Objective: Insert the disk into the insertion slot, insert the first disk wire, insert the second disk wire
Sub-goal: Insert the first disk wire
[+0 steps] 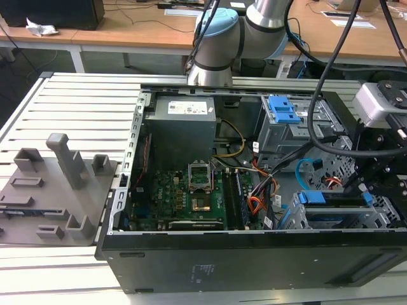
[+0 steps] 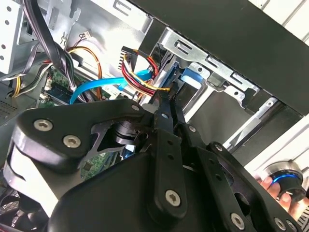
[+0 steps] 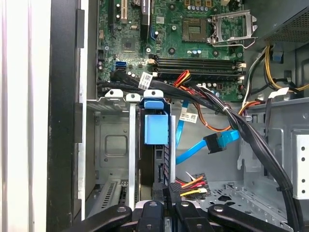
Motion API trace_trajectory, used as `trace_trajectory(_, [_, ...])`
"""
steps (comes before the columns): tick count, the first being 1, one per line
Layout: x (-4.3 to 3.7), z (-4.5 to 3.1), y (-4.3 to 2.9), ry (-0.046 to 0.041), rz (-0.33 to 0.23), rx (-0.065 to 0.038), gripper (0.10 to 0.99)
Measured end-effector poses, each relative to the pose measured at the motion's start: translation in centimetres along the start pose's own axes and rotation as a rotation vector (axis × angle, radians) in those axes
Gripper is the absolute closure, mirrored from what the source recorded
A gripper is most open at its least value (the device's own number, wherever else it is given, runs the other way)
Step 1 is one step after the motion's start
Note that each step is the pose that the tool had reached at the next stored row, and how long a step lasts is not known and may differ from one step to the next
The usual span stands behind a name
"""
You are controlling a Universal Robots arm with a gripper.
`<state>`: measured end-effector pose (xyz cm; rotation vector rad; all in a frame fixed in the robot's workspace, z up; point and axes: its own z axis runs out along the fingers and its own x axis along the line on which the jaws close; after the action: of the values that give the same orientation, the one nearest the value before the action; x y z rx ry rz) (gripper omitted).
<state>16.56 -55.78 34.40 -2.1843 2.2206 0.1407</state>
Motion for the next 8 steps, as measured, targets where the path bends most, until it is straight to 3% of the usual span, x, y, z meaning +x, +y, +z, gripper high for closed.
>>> trace_trajectory(5, [0.0, -0.1, 0.2, -0.0065, 0.0, 0.001, 0.925])
trace_trajectory(7, [0.03, -0.11, 0.33, -0.0169, 0.0, 0.001, 0.925])
trace_trajectory(8, [0.07, -0.12, 0.36, -0.0181, 0.0, 0.001, 0.925])
